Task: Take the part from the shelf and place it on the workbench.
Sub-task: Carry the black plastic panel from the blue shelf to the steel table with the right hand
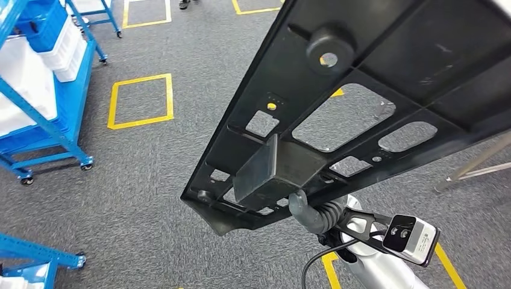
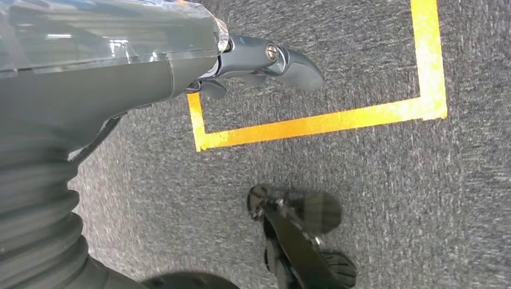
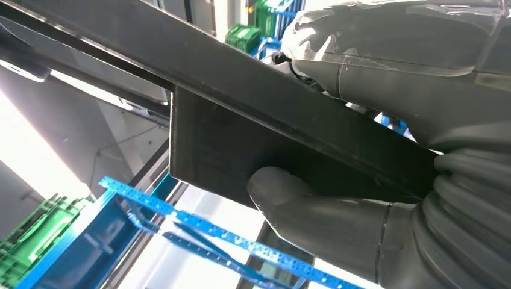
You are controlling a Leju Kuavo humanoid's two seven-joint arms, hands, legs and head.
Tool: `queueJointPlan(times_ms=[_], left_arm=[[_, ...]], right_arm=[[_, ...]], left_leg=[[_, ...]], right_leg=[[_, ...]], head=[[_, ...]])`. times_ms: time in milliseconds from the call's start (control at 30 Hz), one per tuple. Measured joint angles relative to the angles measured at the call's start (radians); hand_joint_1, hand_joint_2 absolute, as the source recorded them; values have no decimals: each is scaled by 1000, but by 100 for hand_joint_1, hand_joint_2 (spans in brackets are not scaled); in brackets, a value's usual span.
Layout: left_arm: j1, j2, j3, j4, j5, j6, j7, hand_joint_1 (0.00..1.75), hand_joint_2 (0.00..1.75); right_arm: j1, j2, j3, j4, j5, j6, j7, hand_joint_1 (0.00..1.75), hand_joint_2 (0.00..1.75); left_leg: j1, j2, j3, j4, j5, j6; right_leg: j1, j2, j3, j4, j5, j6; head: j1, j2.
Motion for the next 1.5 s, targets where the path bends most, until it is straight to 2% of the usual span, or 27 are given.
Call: queueJointPlan(times_ms=[33,67,100,167,233,300,333,400,467,533,567,600,667,733,800,867,933,1000,1033,1067,1133,1200,1267,1333,1400,1467,1500], left_arm=[[1,0,0,0,0,0,0,0,175],[2,0,0,0,0,0,0,0,175],[2,0,0,0,0,0,0,0,175],[2,1,0,0,1,0,0,0,175],[3,2,1,0,4,2,1,0,175],[2,3,1,0,6,4,4,0,175],[1,4,2,0,6,5,6,0,175],[-2,4,2,0,6,6,9,0,175],[1,4,2,0,6,7,11,0,175],[3,4,2,0,6,8,12,0,175],[2,4,2,0,6,7,12,0,175],[1,4,2,0,5,7,11,0,175],[0,3,2,0,4,6,9,0,175],[-1,3,2,0,4,6,8,0,175],[-2,3,2,0,4,6,7,0,175],[-4,3,2,0,3,6,6,0,175],[-3,2,2,0,3,5,5,0,175],[1,2,2,0,3,5,5,0,175],[4,2,2,0,3,5,4,0,175],[5,2,2,0,3,5,4,0,175],[6,2,2,0,3,5,1,0,175],[6,2,2,0,4,6,-2,0,175],[8,2,4,0,7,12,-3,0,175],[8,2,7,0,11,20,-3,0,175],[6,2,8,0,15,27,-2,0,175],[9,4,10,0,15,33,-1,0,175],[10,5,11,0,15,34,0,0,175]], right_arm=[[3,0,0,0,1,0,0,175,175],[6,0,0,1,1,0,0,175,175],[7,0,0,0,1,1,-1,175,175],[8,0,0,0,1,3,-1,175,175],[9,0,1,-1,2,4,-1,175,175],[11,0,1,-1,2,3,2,175,175],[11,0,1,-1,2,3,4,175,175],[7,0,1,-2,1,1,9,175,175],[5,0,2,-2,0,0,12,175,175],[5,0,3,-1,0,0,15,175,175],[5,0,5,0,0,0,17,175,175],[4,0,6,0,0,0,18,175,175],[1,0,7,0,-1,0,19,175,175],[-2,0,7,0,-2,0,19,175,175],[-3,0,7,0,-2,0,19,175,175],[-5,0,8,-1,-2,0,20,175,175],[-7,0,8,-1,-3,0,19,175,175],[-7,1,8,1,-3,0,19,175,175],[-6,1,8,2,-4,0,19,175,175],[-4,1,8,4,-4,-1,19,175,175],[-2,1,8,6,-6,-1,16,175,175],[-3,1,8,7,-7,-1,12,175,175],[-3,4,8,11,-8,-2,9,175,175],[-2,5,8,16,-8,-2,7,175,175],[-2,6,8,18,-7,-2,7,175,175],[-2,8,8,20,-6,-3,7,175,175],[-1,9,8,21,-6,-4,8,175,175]], left_leg=[[0,-1,-12,22,3,0],[0,-3,-5,3,25,2],[1,-8,19,-51,61,4],[5,-49,81,-192,122,10],[5,-84,110,-260,138,16],[3,-74,112,-267,141,26],[4,-64,114,-273,145,33],[6,-40,115,-284,154,46],[2,-15,114,-286,156,52],[-1,9,113,-285,155,53],[-1,20,114,-285,154,53],[-2,30,115,-284,152,51],[-4,46,117,-280,147,45],[-9,59,119,-277,142,36],[-11,75,122,-276,138,27],[-7,64,118,-258,120,16],[-1,25,79,-166,65,7],[1,3,15,-28,5,2],[2,0,-7,15,-4,1],[3,-1,-14,23,6,0],[7,-10,26,-75,76,0],[13,-45,84,-204,128,2],[12,-67,105,-252,133,10],[11,-52,105,-258,137,24],[11,-35,106,-266,144,40],[7,-15,107,-270,146,49],[5,-5,106,-269,146,52]], right_leg=[[1,12,0,1,0,0],[1,23,0,2,0,0],[1,35,1,4,0,0],[1,58,-2,9,0,5],[-2,79,-11,11,4,17],[-5,99,-17,7,11,32],[-5,92,-20,9,8,38],[-2,46,-46,64,-29,46],[-3,-1,-104,193,-98,52],[-6,-11,-144,286,-127,58],[-7,-14,-136,275,-113,59],[-8,-21,-108,226,-85,59],[-3,-57,-29,83,-29,52],[5,-79,8,8,-12,41],[8,-64,6,2,-12,30],[4,-47,8,-4,-8,19],[0,-30,10,-9,-5,10],[0,-9,10,-8,-4,7],[0,2,10,-8,-4,7],[0,14,10,-7,-4,7],[-1,37,12,-2,-6,10],[-1,58,8,6,-9,19],[-3,76,-1,10,-6,32],[-7,87,-7,10,-3,45],[-5,55,-24,42,-27,53],[-3,7,-75,154,-88,57],[-4,-5,-107,223,-118,58]], head=[[0,0],[0,0],[0,0],[0,0],[0,0],[0,0],[0,0],[0,0],[0,0],[0,0],[0,0],[0,0],[0,0],[0,0],[0,0],[0,0],[0,0],[0,0],[0,0],[0,0],[0,0],[0,0],[0,0],[0,0],[0,0],[0,0],[0,0]])
